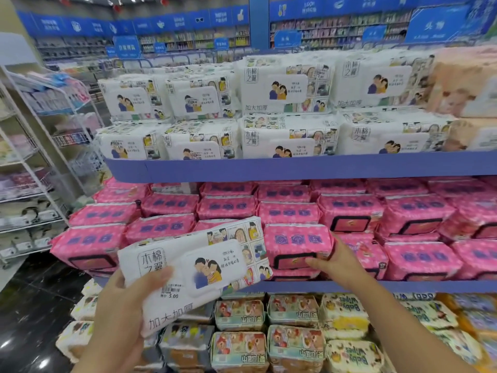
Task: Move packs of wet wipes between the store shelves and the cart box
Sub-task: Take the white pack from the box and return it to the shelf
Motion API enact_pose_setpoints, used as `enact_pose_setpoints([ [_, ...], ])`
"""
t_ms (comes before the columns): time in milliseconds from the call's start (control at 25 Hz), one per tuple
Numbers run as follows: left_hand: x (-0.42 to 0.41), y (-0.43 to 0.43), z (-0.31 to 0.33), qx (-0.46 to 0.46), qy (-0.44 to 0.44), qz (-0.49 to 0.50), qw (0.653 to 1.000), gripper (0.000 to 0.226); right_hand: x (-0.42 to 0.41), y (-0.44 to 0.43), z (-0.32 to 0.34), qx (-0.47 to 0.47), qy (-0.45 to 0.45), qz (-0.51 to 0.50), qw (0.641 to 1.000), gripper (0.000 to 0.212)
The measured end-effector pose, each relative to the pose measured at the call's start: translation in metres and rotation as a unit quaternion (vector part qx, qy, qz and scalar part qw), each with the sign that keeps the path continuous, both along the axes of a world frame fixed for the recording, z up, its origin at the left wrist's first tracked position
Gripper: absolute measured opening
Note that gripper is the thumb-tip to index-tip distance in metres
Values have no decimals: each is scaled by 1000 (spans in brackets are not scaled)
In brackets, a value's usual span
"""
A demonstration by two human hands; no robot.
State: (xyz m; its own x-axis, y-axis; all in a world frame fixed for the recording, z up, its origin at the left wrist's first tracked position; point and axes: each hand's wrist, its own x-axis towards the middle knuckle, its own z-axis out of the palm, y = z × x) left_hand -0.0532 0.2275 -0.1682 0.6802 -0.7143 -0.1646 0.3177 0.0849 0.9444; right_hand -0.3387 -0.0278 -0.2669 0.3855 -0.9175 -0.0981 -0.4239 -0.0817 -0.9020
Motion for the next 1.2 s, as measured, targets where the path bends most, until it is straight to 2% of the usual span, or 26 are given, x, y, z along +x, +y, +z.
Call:
enact_pose_setpoints([
  [120,-5,-5,-1,-3,4,-30,1000,56,-5,9,8,71,-35,-29,996,81],
  [280,-11,-14,6,-23,4,-87,996,56,-13,41,34,-16,-48,-107,993,70],
  [400,-24,-26,13,-41,2,-146,988,64,-15,76,69,22,-127,-90,988,64],
  [520,-45,-43,24,-57,3,-207,977,74,-25,108,107,104,-230,-81,964,33],
  [600,-63,-57,32,-65,9,-265,962,71,-40,123,127,103,-251,-95,958,25],
  [640,-72,-63,37,-71,9,-289,955,71,-48,125,133,96,-251,-98,958,32],
  [720,-86,-75,50,-86,13,-323,942,72,-60,132,146,61,-233,-93,966,61],
  [840,-112,-95,70,-108,-3,-374,921,76,-88,135,166,12,-248,-116,962,49],
  [920,-131,-109,87,-125,-27,-388,913,82,-109,132,176,-15,-263,-124,957,51],
  [1080,-173,-153,125,-154,-97,-395,900,76,-153,93,197,-54,-305,-136,941,44],
  [1120,-183,-167,133,-156,-105,-394,900,76,-163,76,204,-58,-305,-135,941,49],
  [1200,-198,-202,152,-162,-120,-382,902,69,-182,36,222,-76,-286,-120,948,71],
])
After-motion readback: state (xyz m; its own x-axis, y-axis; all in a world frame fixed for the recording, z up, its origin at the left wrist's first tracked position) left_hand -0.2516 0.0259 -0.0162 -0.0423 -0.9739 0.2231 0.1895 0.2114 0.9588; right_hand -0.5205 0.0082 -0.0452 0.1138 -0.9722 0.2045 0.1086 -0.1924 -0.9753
